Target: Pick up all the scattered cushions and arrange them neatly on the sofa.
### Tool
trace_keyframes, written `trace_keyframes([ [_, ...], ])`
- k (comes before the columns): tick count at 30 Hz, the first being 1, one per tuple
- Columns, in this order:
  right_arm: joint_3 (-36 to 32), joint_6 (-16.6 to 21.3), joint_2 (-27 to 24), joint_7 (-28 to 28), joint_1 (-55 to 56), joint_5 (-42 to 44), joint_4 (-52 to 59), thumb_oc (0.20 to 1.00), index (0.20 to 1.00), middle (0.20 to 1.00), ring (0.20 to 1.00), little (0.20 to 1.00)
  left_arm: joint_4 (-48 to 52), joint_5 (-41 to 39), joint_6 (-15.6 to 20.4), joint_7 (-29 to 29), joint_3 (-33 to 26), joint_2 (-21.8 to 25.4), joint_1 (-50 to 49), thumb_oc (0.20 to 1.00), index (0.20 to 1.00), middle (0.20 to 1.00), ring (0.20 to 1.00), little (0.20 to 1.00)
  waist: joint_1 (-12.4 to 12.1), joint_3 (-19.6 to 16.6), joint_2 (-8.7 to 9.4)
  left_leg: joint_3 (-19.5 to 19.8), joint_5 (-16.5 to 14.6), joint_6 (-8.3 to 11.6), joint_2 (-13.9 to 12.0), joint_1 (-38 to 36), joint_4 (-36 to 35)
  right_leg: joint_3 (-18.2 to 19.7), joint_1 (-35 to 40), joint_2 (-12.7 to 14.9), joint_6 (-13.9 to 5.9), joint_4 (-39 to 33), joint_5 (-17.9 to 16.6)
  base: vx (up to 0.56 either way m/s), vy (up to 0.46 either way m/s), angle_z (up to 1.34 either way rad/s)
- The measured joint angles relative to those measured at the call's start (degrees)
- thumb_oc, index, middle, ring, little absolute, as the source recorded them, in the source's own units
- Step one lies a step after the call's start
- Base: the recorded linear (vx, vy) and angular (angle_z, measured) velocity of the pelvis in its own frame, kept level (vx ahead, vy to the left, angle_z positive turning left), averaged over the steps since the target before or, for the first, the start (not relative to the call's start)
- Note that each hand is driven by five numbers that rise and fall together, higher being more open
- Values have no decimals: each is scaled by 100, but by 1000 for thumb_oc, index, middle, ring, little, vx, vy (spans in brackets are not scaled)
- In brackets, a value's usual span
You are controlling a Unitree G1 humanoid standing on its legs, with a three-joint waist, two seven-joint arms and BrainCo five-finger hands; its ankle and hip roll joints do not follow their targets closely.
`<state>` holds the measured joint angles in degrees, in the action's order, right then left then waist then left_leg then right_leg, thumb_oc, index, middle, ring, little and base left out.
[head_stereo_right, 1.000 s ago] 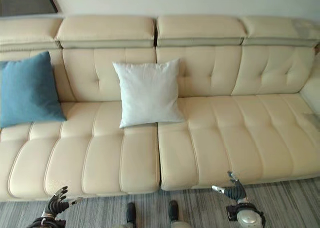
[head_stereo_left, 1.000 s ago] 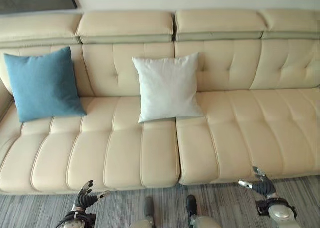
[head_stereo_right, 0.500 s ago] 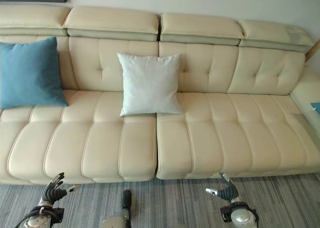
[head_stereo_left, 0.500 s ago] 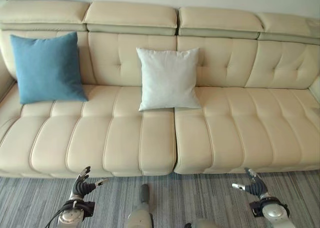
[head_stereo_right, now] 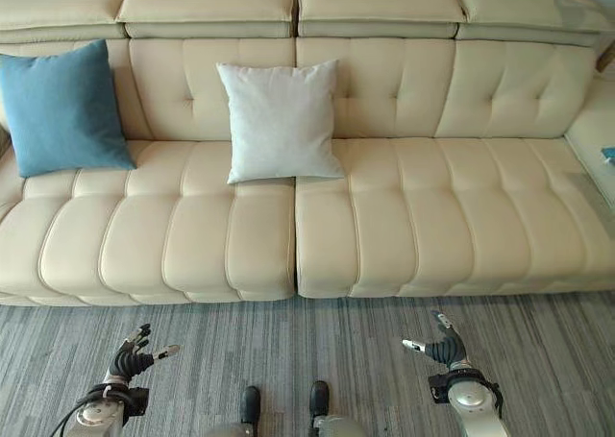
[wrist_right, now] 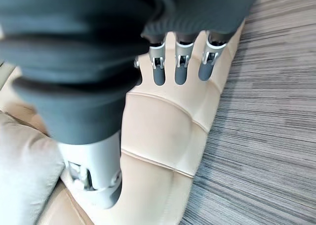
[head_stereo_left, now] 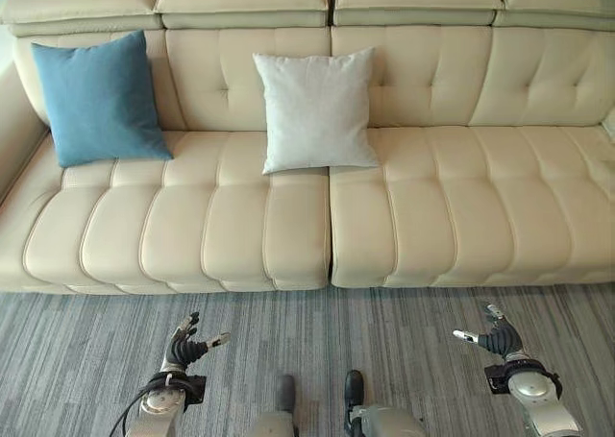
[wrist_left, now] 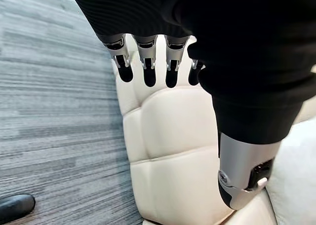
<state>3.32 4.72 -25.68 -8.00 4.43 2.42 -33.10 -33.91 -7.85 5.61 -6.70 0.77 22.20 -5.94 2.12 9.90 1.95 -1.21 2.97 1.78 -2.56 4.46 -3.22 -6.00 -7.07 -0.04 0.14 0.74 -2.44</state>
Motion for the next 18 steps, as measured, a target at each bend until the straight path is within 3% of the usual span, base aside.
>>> trace_keyframes([
  [4,-6,4,19,10,155,1,18,1000,1000,1000,1000,1000,156,6,-27,57,147,18,-86,1000,1000,1000,1000,1000,48,-5,63,-281,-35,-46,116,-94,-19,294,14,91,-107,-224,-83,-2,84,-40],
  [6,-22,-2,22,15,265,55,126,1000,1000,1000,1000,1000,236,6,-52,61,147,37,-130,1000,1000,1000,1000,1000,52,2,101,-574,-50,-68,176,-130,-16,630,-105,103,-177,-206,-153,-53,62,-75],
  [8,-23,-7,48,18,317,107,243,1000,1000,1000,1000,1000,242,5,-54,69,141,42,-93,1000,1000,1000,1000,1000,116,22,124,-779,-91,-131,203,-153,-9,659,-179,155,-189,-227,-162,-77,53,-74],
  [10,-14,-16,142,21,369,110,353,1000,1000,1000,1000,1000,398,6,-62,63,144,105,-115,1000,1000,1000,1000,1000,187,28,263,-1155,-106,-152,275,-165,-5,1058,-384,110,-344,-184,-352,-82,-6,-103],
  [11,19,-20,207,23,308,110,539,1000,1000,1000,1000,1000,561,5,-75,47,142,172,-175,1000,1000,1000,1000,1000,160,55,347,-1699,-111,-149,230,-164,-11,1170,-566,107,-413,-179,-341,-43,-26,-193],
  [13,51,-4,349,56,13,109,725,1000,1000,1000,1000,1000,676,7,-93,65,119,317,-239,1000,1000,1000,1000,1000,39,160,351,-2392,-158,-324,3,-146,55,564,-731,232,-462,-234,-143,70,-67,-194],
  [14,42,-16,342,58,58,105,815,1000,1000,1000,1000,1000,649,8,-122,78,100,290,-118,1000,1000,1000,1000,1000,206,178,321,-2527,-188,-305,-77,-160,101,206,-697,322,-473,-218,-139,132,-154,-169],
  [15,120,-39,452,77,61,100,782,1000,1000,1000,1000,1000,773,9,-71,97,-130,293,-185,1000,1000,1000,1000,1000,40,204,304,-3130,-259,-195,-315,-390,151,-1362,-671,560,-151,283,318,135,-184,-191],
  [16,175,-16,467,91,81,99,791,1000,1000,1000,1000,1000,768,8,-82,93,-158,322,-272,1000,1000,1000,1000,1000,-133,192,287,-3330,-318,-153,-470,-517,246,-1983,-567,664,-192,426,294,139,-220,-202],
  [17,170,-8,383,75,224,99,934,1000,1000,1000,1000,1000,803,11,-85,114,-127,392,-256,1000,1000,1000,1000,1000,-37,182,324,-3027,-475,27,-466,-632,320,-2060,-275,850,-359,344,86,212,-237,-128],
  [18,187,-32,376,75,313,94,921,1000,1000,1000,1000,1000,793,20,-92,110,-128,302,-256,1000,1000,1000,1000,1000,76,165,379,-3221,-562,173,-529,-761,424,-2136,-256,890,-227,362,-186,243,-278,-70],
])
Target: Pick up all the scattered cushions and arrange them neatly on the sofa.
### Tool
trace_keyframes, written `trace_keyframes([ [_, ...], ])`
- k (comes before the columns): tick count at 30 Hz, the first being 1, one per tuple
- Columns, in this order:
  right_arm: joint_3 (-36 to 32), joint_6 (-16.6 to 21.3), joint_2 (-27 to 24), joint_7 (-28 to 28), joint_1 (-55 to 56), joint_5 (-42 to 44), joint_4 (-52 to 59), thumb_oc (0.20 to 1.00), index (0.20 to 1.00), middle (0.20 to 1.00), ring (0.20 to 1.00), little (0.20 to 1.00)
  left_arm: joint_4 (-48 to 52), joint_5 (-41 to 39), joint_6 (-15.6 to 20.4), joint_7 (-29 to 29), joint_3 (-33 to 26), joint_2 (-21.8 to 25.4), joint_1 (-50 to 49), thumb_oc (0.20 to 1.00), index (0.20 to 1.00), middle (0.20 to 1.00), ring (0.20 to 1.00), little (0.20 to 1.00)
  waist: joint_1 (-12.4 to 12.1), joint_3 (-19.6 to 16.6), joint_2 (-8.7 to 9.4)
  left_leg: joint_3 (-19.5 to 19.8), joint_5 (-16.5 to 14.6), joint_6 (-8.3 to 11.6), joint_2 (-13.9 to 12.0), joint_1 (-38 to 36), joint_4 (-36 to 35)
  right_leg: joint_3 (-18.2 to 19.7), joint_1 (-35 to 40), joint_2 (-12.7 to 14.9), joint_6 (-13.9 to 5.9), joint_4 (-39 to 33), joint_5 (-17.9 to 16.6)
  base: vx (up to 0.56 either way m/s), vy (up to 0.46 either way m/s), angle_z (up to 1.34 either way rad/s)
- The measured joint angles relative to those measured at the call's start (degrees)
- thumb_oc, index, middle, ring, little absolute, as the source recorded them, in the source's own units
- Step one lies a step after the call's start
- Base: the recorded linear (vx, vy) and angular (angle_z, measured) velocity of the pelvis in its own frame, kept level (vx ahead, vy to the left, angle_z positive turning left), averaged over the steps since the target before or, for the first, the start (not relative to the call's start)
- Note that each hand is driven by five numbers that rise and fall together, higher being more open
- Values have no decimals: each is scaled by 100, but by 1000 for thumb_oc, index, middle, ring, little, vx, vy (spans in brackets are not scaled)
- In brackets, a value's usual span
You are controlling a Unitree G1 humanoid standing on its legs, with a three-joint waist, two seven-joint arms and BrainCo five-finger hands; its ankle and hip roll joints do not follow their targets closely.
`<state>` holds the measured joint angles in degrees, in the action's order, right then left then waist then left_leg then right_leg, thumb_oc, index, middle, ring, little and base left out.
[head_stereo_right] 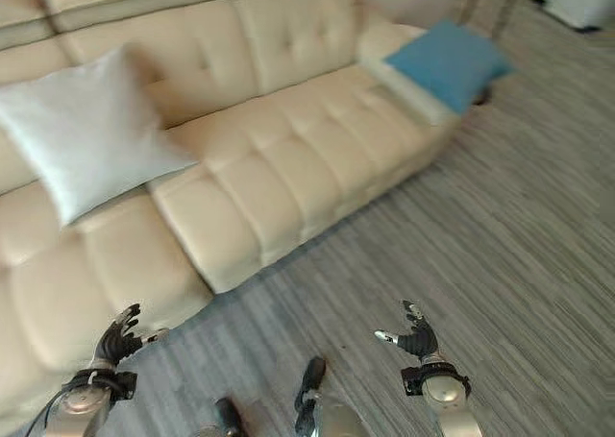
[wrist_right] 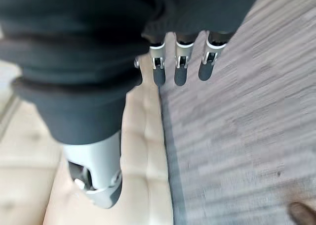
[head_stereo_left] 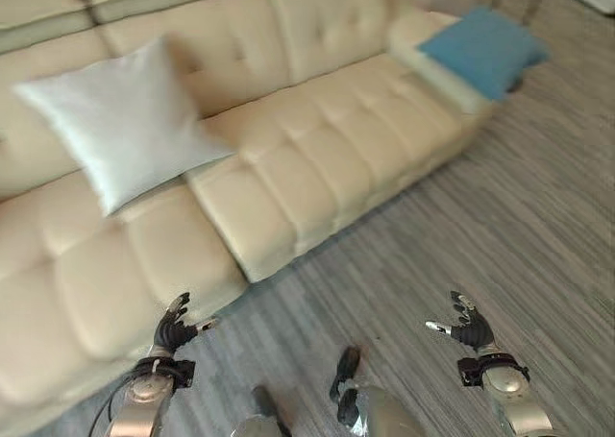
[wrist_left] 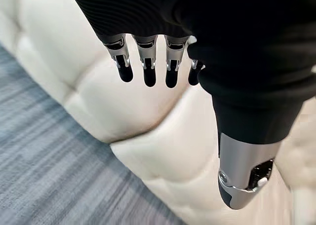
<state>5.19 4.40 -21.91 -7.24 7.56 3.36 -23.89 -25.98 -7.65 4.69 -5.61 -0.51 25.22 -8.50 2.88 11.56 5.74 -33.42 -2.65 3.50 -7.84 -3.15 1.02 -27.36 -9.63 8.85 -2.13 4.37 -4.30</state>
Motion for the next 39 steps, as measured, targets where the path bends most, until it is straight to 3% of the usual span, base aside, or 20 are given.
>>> trace_keyframes([
  [2,75,17,-48,0,67,0,51,1000,1000,1000,1000,1000,-151,5,-2,52,121,-187,-89,1000,1000,1000,1000,1000,72,-108,-212,-56,-139,213,-284,-19,359,302,-78,-235,158,328,323,268,-417,-70],
  [3,61,-3,-71,-2,117,-1,-4,1000,1000,1000,1000,1000,-270,14,-20,95,277,-297,0,1000,1000,1000,1000,1000,52,-112,-278,568,-171,204,-704,363,1469,556,-29,-384,461,505,457,283,-429,-74],
  [5,-4,17,-165,-13,159,-3,-113,1000,1000,1000,1000,1000,-250,27,-40,89,273,-507,82,1000,1000,1000,1000,1000,105,-118,-294,1512,129,351,-832,612,2375,723,53,-570,596,618,677,224,-225,-79],
  [6,-113,-10,-204,-47,190,-2,-20,1000,1000,1000,1000,1000,-160,28,-38,86,425,-539,71,1000,1000,1000,1000,1000,6,-139,-297,2027,-45,292,-841,1072,3246,1030,163,-714,735,572,673,180,-81,-96],
  [8,-111,-30,-266,-84,-55,-2,91,1000,1000,1000,1000,1000,10,30,11,110,500,-517,40,1000,1000,1000,1000,1000,-174,-93,-143,2528,-457,271,-61,1417,3021,1423,178,-683,754,398,530,235,-33,-134],
  [9,-137,0,-307,-101,-67,-2,203,1000,1000,1000,1000,1000,20,30,8,109,500,-537,71,1000,1000,1000,1000,1000,-103,-87,-183,2508,-468,252,80,1666,2829,1511,305,-774,702,221,551,436,-1,-93],
  [11,-103,2,-314,-138,-69,-2,199,1000,1000,1000,1000,1000,22,30,41,101,500,-575,124,1000,1000,1000,1000,1000,-181,-86,-229,2665,-399,143,466,1935,1710,1748,775,-982,649,-280,555,444,-3,-85],
  [12,-29,10,-304,-144,-103,-2,91,1000,1000,1000,1000,1000,-25,29,46,92,492,-591,109,1000,1000,1000,1000,1000,-436,-108,-311,2775,-23,70,716,2209,620,2031,1090,-1241,666,-550,614,375,-8,-131],
  [17,149,-12,-253,-147,-80,-1,-65,1000,1000,1000,1000,1000,-140,30,28,54,479,-625,4,1000,1000,1000,1000,1000,-606,-115,-506,2989,356,-14,950,2727,108,2406,1579,-1679,829,-691,887,370,52,-63],
  [21,158,4,-224,-131,-70,-3,16,1000,1000,1000,1000,1000,-160,34,-10,55,425,-610,-220,1000,1000,1000,1000,1000,-772,-141,-314,2945,717,-724,1181,2279,303,2933,2317,-1574,507,-559,1410,510,145,-76],
  [23,206,2,-181,-99,-73,-3,29,1000,1000,1000,1000,1000,-210,35,-28,60,431,-585,-205,1000,1000,1000,1000,1000,-747,-194,-208,2866,762,-849,1194,2125,466,2929,2016,-1483,192,439,1665,270,119,-37],
  [25,218,8,-94,-4,-47,-2,257,1000,1000,1000,1000,1000,-124,35,-17,60,438,-457,-205,1000,1000,1000,1000,1000,-762,-244,-121,2774,885,-1076,1183,1786,326,2701,1042,-1293,-347,2591,1874,215,81,-68],
  [26,198,45,-70,17,-23,-2,515,1000,1000,1000,1000,1000,-145,35,-17,55,444,-363,-178,1000,1000,1000,1000,1000,-723,-306,4,2667,1048,-963,1378,1617,325,2389,580,-755,-626,3435,1998,302,131,-60],
  [28,164,39,-57,40,-77,2,542,1000,1000,1000,1000,1000,-140,33,-8,-3,480,-348,80,1000,1000,1000,1000,1000,-682,-221,-27,2886,627,-1276,1480,1350,245,2236,-34,-417,-607,3983,2045,329,113,-30],
  [29,141,39,-25,44,-140,3,588,1000,1000,1000,1000,1000,-142,32,-9,-45,505,-379,298,1000,1000,1000,1000,1000,-608,-87,-203,2994,668,-1241,1416,1231,202,1927,-421,-314,-444,4107,2137,351,43,12],
  [32,303,21,-32,41,-233,13,674,1000,1000,1000,1000,1000,-324,27,31,-127,457,-431,723,1000,1000,1000,1000,1000,-303,86,-375,3263,193,-904,1397,736,56,1198,-1470,-205,-173,2324,1782,609,-111,38],
  [34,305,30,-59,21,-222,19,645,1000,1000,1000,1000,1000,-453,27,45,-136,477,-459,817,1000,1000,1000,1000,1000,-184,160,-324,3091,-239,-751,1420,469,97,1179,-1735,-215,-332,384,1086,369,-135,48],
  [36,287,11,-41,4,-136,19,608,1000,1000,1000,1000,1000,-450,25,37,-151,456,-508,738,1000,1000,1000,1000,1000,-149,215,-246,2944,-290,-798,1463,246,272,1175,-1918,-89,-365,-116,626,448,-197,57],
  [37,304,21,-44,-6,-85,18,592,1000,1000,1000,1000,1000,-427,26,45,-140,481,-524,531,1000,1000,1000,1000,1000,-126,206,-247,2861,-460,-593,1438,-105,248,1141,-2004,-45,-132,118,443,793,-354,52],
  [39,295,16,-51,26,-77,11,591,1000,1000,1000,1000,1000,-392,28,41,-139,488,-535,331,1000,1000,1000,1000,1000,-76,172,-249,2905,-650,-355,1364,-560,127,1153,-1722,-175,-143,230,318,437,-204,48],
])
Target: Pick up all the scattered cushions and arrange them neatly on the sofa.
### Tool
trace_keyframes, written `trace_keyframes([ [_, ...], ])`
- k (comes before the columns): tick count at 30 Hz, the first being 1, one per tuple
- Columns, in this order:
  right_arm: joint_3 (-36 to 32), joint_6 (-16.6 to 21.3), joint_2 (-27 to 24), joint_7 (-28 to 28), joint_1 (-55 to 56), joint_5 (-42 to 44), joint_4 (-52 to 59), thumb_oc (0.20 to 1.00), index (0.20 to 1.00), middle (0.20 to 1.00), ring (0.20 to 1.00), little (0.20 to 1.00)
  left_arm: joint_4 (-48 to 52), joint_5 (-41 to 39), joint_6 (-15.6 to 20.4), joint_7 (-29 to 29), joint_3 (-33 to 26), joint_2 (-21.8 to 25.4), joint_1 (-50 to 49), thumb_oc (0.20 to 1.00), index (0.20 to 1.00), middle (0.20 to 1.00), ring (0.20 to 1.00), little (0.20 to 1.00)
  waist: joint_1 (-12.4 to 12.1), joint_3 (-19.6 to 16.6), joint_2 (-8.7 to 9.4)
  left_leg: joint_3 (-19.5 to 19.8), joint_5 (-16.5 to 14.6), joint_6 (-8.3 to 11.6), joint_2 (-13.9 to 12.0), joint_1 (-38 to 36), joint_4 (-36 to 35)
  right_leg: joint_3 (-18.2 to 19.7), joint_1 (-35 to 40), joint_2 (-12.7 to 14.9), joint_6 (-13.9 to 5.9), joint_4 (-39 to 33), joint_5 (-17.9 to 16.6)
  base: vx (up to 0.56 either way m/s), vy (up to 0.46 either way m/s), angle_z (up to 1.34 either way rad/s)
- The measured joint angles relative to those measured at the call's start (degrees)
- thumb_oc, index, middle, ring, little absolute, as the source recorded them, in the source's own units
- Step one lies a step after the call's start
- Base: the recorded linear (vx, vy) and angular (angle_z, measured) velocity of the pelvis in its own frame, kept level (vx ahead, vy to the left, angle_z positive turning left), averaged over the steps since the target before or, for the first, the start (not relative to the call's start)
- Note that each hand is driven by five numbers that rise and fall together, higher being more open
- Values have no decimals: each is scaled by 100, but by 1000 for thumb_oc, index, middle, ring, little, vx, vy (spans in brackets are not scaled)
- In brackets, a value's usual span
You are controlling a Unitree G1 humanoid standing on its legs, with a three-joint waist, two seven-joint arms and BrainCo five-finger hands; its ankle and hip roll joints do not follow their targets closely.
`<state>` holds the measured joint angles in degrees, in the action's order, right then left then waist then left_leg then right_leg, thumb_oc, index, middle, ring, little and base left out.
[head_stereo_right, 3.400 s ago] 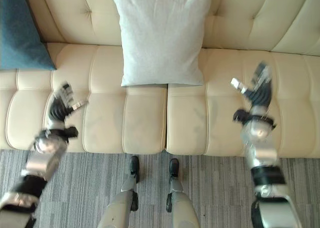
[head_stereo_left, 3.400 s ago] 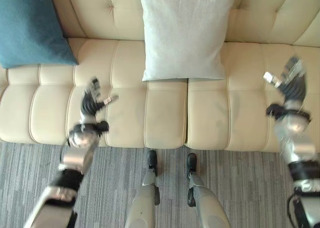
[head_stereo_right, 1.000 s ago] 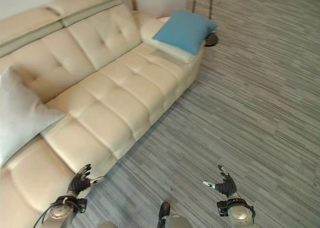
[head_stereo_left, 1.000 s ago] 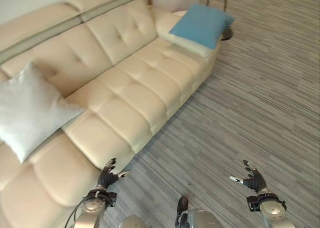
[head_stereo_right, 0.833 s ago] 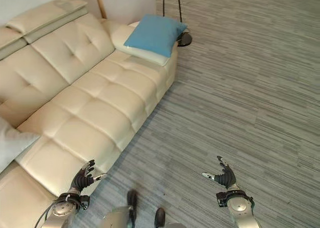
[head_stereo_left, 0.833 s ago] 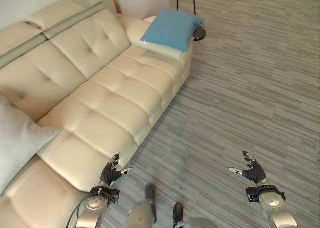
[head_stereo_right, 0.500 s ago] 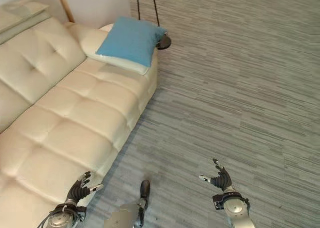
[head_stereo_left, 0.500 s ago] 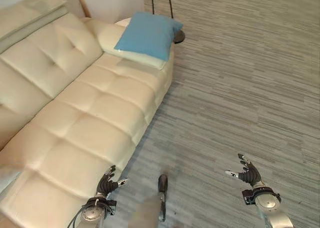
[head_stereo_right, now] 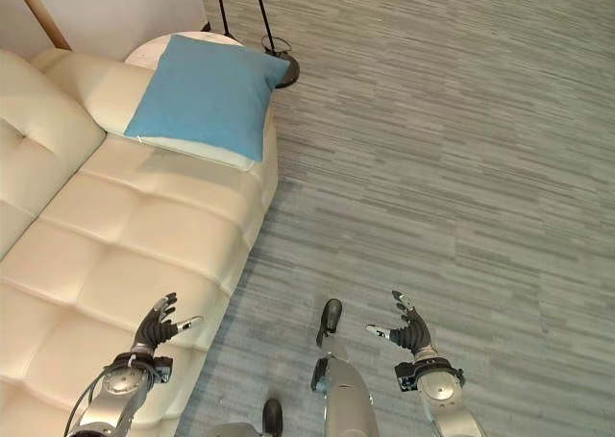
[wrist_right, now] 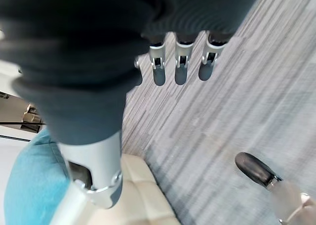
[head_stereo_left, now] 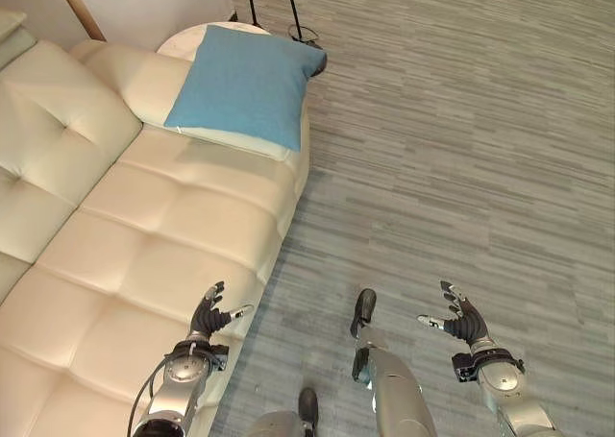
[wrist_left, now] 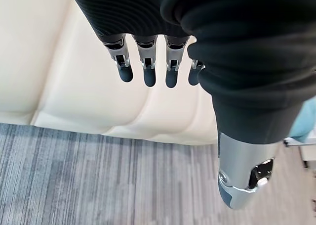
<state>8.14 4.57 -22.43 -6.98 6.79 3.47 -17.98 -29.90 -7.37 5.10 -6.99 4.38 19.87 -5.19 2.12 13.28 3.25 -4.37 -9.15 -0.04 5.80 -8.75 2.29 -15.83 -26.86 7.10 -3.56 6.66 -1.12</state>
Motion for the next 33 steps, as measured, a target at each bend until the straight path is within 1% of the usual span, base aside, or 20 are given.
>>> trace_keyframes([
  [1,-27,3,8,11,49,-3,17,1000,1000,1000,1000,1000,6,1,-1,4,7,13,-97,1000,1000,1000,1000,1000,8,-57,80,88,-59,64,44,-188,0,45,267,-4,74,-43,-51,357,-226,47],
  [2,-59,10,-29,15,127,-4,30,1000,1000,1000,1000,1000,9,1,-5,3,1,-9,-140,1000,1000,1000,1000,1000,-19,-109,141,87,-162,182,49,-291,98,173,452,-8,463,-161,-686,471,-333,42],
  [3,-78,5,-66,20,21,-5,-38,1000,1000,1000,1000,1000,12,1,-5,4,-12,-64,-186,1000,1000,1000,1000,1000,-47,-118,42,101,-202,252,-77,-368,160,179,503,-93,659,-27,-905,513,-496,35],
  [4,-121,-6,-57,25,-84,-5,-181,1000,1000,1000,1000,1000,29,1,-9,21,-11,-128,-250,1000,1000,1000,1000,1000,-72,-189,-159,129,-213,376,-399,-215,870,126,627,-352,911,269,-695,433,-466,11],
  [5,-123,3,-56,34,-137,-5,-169,1000,1000,1000,1000,1000,53,0,-4,17,-22,-127,-305,1000,1000,1000,1000,1000,-139,-194,-167,56,-186,432,-456,-72,1443,140,747,-434,1006,261,-665,307,-361,8],
  [7,-323,36,-51,41,-173,-7,-102,1000,1000,1000,1000,1000,71,-1,-20,36,-7,-156,-250,1000,1000,1000,1000,1000,-144,-200,-251,-184,593,416,-924,1026,3821,6,1178,-652,1159,91,-346,247,-202,-4],
  [9,-363,37,-77,8,-296,-6,-87,1000,1000,1000,1000,1000,57,-3,-5,54,-43,-89,-312,1000,1000,1000,1000,1000,-279,-214,-140,-240,234,335,-1032,1688,4260,203,1655,-808,1241,-54,-90,309,-173,-34],
  [12,-370,34,-163,3,-384,-4,-27,1000,1000,1000,1000,1000,66,-6,-2,53,-54,-73,-275,1000,1000,1000,1000,1000,-256,-209,-50,-248,74,358,-930,2370,3678,333,2011,-796,1144,-241,-40,296,-53,-29],
  [13,-388,35,-223,-8,-358,-3,31,1000,1000,1000,1000,1000,73,-28,18,44,-58,-83,-241,1000,1000,1000,1000,1000,-254,-205,-43,-327,78,353,-819,2681,2656,340,2391,-785,975,-582,73,301,-30,-21],
  [14,-409,29,-222,-34,-332,-2,12,1000,1000,1000,1000,1000,57,-29,22,41,-57,-93,-214,1000,1000,1000,1000,1000,-244,-184,-67,-346,93,343,-825,2833,2158,325,2565,-812,939,-729,96,264,-13,-11],
  [17,-315,6,-224,-66,-294,-3,-175,1000,1000,1000,1000,1000,42,-46,18,8,-65,-112,-217,1000,1000,1000,1000,1000,-329,-187,-140,-427,632,265,-746,3107,938,352,2971,-872,692,-932,248,285,19,-20],
  [19,-315,-7,-231,-128,-228,-4,-241,1000,1000,1000,1000,1000,30,-46,17,-7,-62,-134,-192,1000,1000,1000,1000,1000,-324,-184,-206,-518,900,295,-739,3079,570,345,3191,-955,624,-1051,320,308,38,-6],
  [21,-301,-14,-202,-174,-115,-4,-260,1000,1000,1000,1000,1000,-7,-46,14,-40,-165,-140,-177,1000,1000,1000,1000,1000,-344,-181,-202,-1408,1019,216,-844,2931,546,306,3461,-964,583,-1121,507,358,116,5],
  [23,-266,-39,-195,-178,-107,-5,-256,1000,1000,1000,1000,1000,-9,-46,4,-73,-433,-177,-324,1000,1000,1000,1000,1000,-348,-192,-196,-1649,1023,-20,-822,2569,458,332,3727,-969,403,-1104,713,297,112,2],
  [24,-263,-32,-219,-176,-53,-9,-222,1000,1000,1000,1000,1000,-14,-47,2,-121,-498,-211,-405,1000,1000,1000,1000,1000,-349,-251,-281,-1524,1342,-328,-806,2322,256,338,3822,-1030,258,-964,866,383,216,19],
  [25,-279,-55,-126,-172,39,-10,-228,1000,1000,1000,1000,1000,-45,-47,-7,-158,-508,-199,-423,1000,1000,1000,1000,1000,-388,-303,-170,-1484,1442,-662,-662,2137,209,311,3880,-886,54,-602,1090,259,174,20],
  [28,-202,-130,-96,-109,79,-63,-106,1000,1000,1000,1000,1000,-63,-48,-53,-173,-493,-189,-472,1000,1000,1000,1000,1000,-415,-360,-152,-1351,1513,-700,-522,1794,-20,124,3082,-493,-194,1430,1564,205,105,25],
  [29,-207,-130,-88,-92,133,-123,107,1000,1000,1000,1000,1000,-67,-48,-59,-185,-494,-111,-442,1000,1000,1000,1000,1000,-408,-416,-28,-1136,1386,-791,-260,1595,-180,135,2630,-150,-386,2467,1750,200,45,55],
  [31,-214,-131,-89,-85,114,-126,206,1000,1000,1000,1000,1000,-72,-48,-64,-205,-494,-86,-342,1000,1000,1000,1000,1000,-402,-406,-33,-944,1381,-809,-115,1476,-286,143,2124,81,-299,3093,1884,169,-22,67],
  [33,-195,-136,-68,-33,39,-125,216,1000,1000,1000,1000,1000,-47,-55,-37,-224,-502,-74,-288,1000,1000,1000,1000,1000,-397,-394,-73,-860,1335,-692,-97,1389,-285,136,1639,228,-259,2766,1925,272,-113,60],
])
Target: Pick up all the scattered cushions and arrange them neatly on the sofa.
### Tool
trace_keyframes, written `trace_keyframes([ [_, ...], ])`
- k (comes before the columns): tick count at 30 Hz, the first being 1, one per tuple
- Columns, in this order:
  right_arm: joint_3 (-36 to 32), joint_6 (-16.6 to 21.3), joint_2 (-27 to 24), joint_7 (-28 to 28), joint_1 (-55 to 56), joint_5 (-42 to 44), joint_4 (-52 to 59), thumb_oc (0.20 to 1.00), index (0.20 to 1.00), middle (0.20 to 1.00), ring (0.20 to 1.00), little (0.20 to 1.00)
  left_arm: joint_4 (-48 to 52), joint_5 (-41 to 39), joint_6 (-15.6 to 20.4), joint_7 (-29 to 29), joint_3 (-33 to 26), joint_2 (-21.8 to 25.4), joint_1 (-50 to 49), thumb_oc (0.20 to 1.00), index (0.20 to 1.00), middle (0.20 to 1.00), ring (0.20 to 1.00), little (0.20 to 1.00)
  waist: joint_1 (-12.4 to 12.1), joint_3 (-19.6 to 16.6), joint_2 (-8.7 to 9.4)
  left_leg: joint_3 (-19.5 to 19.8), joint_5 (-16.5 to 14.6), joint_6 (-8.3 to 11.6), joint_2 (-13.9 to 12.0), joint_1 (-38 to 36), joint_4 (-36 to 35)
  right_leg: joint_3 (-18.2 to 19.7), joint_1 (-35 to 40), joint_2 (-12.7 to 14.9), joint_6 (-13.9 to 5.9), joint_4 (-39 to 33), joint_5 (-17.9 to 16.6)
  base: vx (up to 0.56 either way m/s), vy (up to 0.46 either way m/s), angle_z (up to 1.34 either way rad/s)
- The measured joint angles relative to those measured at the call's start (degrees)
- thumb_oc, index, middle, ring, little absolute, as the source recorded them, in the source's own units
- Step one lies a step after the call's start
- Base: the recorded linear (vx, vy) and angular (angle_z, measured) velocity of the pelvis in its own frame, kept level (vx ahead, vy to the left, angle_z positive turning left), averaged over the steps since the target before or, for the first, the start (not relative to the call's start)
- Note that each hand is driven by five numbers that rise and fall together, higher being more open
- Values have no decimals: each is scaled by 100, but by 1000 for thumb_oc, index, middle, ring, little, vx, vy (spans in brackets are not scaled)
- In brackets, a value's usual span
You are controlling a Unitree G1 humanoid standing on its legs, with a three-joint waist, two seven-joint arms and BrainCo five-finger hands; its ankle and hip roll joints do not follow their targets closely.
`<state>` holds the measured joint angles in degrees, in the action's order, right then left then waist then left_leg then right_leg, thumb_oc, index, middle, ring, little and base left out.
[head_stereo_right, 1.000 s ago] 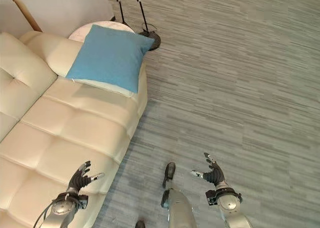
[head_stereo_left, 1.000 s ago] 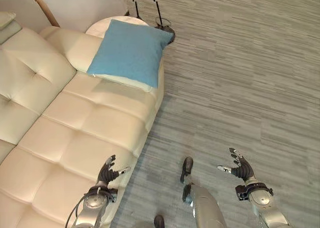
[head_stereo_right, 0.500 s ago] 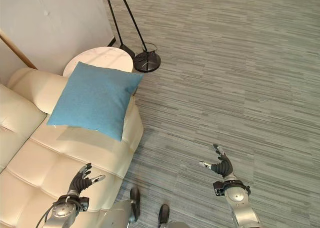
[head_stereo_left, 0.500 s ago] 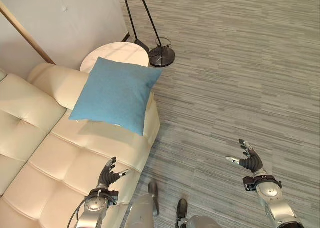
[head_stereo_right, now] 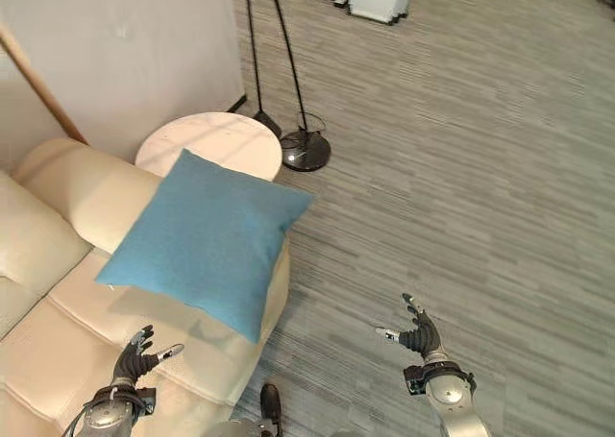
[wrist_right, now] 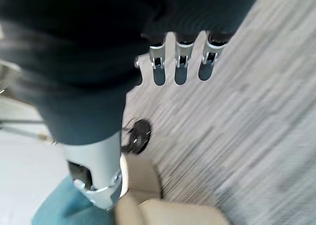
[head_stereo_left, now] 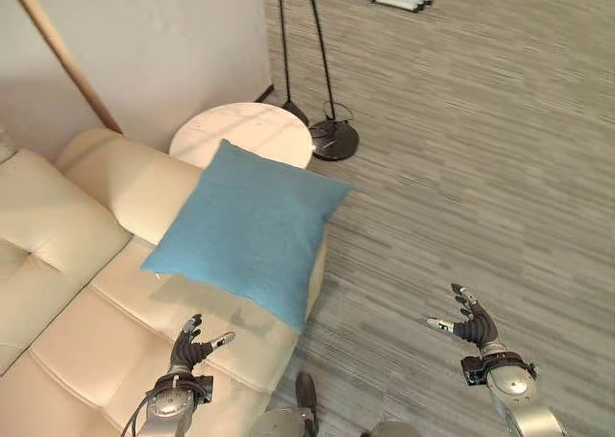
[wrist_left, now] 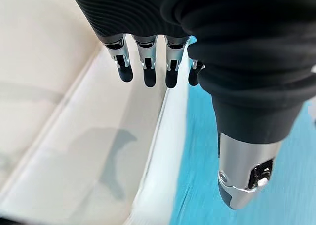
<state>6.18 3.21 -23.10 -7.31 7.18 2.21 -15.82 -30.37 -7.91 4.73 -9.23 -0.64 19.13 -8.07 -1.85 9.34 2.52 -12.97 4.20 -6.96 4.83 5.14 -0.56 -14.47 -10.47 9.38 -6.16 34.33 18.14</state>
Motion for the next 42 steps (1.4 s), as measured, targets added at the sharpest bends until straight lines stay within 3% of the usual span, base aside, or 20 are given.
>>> trace_keyframes([
  [3,-3,2,-1,3,-102,7,-11,1000,1000,1000,1000,1000,-43,-1,-8,-31,5,9,0,1000,1000,1000,1000,1000,-6,62,-81,285,-270,174,55,-125,7,131,-516,31,-71,-1305,-497,237,-120,52],
  [5,-14,4,2,2,-78,9,-26,1000,1000,1000,1000,1000,-191,-3,-9,-37,4,6,1,1000,1000,1000,1000,1000,11,55,-79,517,-341,178,92,-174,63,434,-557,-75,-157,-2323,-1210,290,-167,60],
  [6,-24,3,6,0,-30,9,-109,1000,1000,1000,1000,1000,-383,-3,-17,-39,5,-7,75,1000,1000,1000,1000,1000,80,78,-116,757,-383,153,97,-170,145,965,-569,-214,-254,-3014,-1744,296,-192,80],
  [8,-38,-18,9,-2,22,8,-220,1000,1000,1000,1000,1000,-432,-1,-18,-38,17,-26,149,1000,1000,1000,1000,1000,226,149,-181,1136,-380,153,135,-185,184,1163,-557,-239,-245,-3621,-2175,304,-253,105],
  [9,-40,-47,16,0,43,7,-354,1000,1000,1000,1000,1000,-437,-1,-17,-41,34,-67,228,1000,1000,1000,1000,1000,318,216,-211,1447,-398,173,165,-285,182,1365,-601,-272,-215,-3818,-2444,219,-233,117],
  [11,-52,-91,24,-3,150,8,-445,1000,1000,1000,1000,1000,-417,2,-8,-30,92,-98,265,1000,1000,1000,1000,1000,487,227,-174,1886,-428,211,233,-429,190,1774,-384,-258,-186,-3911,-2586,207,-263,137],
  [12,-45,-87,33,1,231,8,-448,1000,1000,1000,1000,1000,-404,1,1,-27,115,-75,287,1000,1000,1000,1000,1000,527,220,-80,2074,-456,212,295,-539,175,1772,-259,-201,-172,-3918,-2597,312,-509,135],
  [13,-8,-90,66,15,215,7,-547,1000,1000,1000,1000,1000,-395,-2,14,-30,39,-66,191,1000,1000,1000,1000,1000,401,188,66,2296,-568,288,347,-683,113,1743,-114,-198,-183,-3766,-2625,285,-523,123],
  [15,-39,-78,51,30,224,9,-549,1000,1000,1000,1000,1000,-393,-2,11,-14,75,-67,68,1000,1000,1000,1000,1000,432,129,81,2623,-746,380,173,-690,110,1601,73,-289,-14,-3681,-2885,179,-379,121],
  [18,-156,-69,-33,48,77,12,-622,1000,1000,1000,1000,1000,-327,-4,-5,29,96,-88,-79,1000,1000,1000,1000,1000,437,155,-113,2122,-763,724,-595,-639,172,967,32,-608,465,-3348,-2635,78,-241,86],
  [19,-229,-68,-49,48,48,14,-630,1000,1000,1000,1000,1000,-333,-5,-14,28,99,-88,-101,1000,1000,1000,1000,1000,408,171,-136,2105,-811,831,-691,-613,235,896,36,-679,528,-3317,-2611,56,-249,63],
  [20,-291,-39,-152,40,-135,16,-628,1000,1000,1000,1000,1000,-330,-17,-20,39,105,-107,-119,1000,1000,1000,1000,1000,336,184,-153,2008,-637,1012,-835,-483,437,699,56,-768,676,-3284,-2502,56,-207,51],
  [24,-354,52,-225,33,-254,22,-608,1000,1000,1000,1000,1000,-317,-71,-16,48,125,-124,-29,1000,1000,1000,1000,1000,333,236,-83,1587,-535,1108,-977,-388,705,469,211,-802,821,-3375,-2417,56,-166,35],
  [25,-418,52,-218,24,-202,22,-610,1000,1000,1000,1000,1000,-273,-109,-12,46,165,-137,25,1000,1000,1000,1000,1000,426,253,-56,1014,-530,1110,-1100,-326,785,312,268,-800,961,-3437,-2305,39,-73,44],
  [29,-594,10,-323,-17,83,70,-616,1000,1000,1000,1000,1000,-115,-117,-4,64,329,-152,351,1000,1000,1000,1000,1000,554,301,-133,127,-384,1041,-1218,-224,596,-93,445,-800,919,-3611,-2333,72,-55,62],
  [36,-966,-4,-582,-143,44,60,-600,1000,1000,1000,1000,1000,60,-96,-14,129,264,-128,242,1000,1000,1000,1000,1000,550,307,-155,135,-488,988,-1058,-518,23,-42,518,-701,630,-3616,-2469,99,7,14],
  [42,-863,-63,-1206,-136,-89,-9,-531,1000,1000,1000,1000,1000,73,-236,-17,149,233,-6,135,1000,1000,1000,1000,1000,335,135,20,55,-330,980,-978,-668,-187,54,605,-703,538,-3901,-2603,67,-15,-5],
])
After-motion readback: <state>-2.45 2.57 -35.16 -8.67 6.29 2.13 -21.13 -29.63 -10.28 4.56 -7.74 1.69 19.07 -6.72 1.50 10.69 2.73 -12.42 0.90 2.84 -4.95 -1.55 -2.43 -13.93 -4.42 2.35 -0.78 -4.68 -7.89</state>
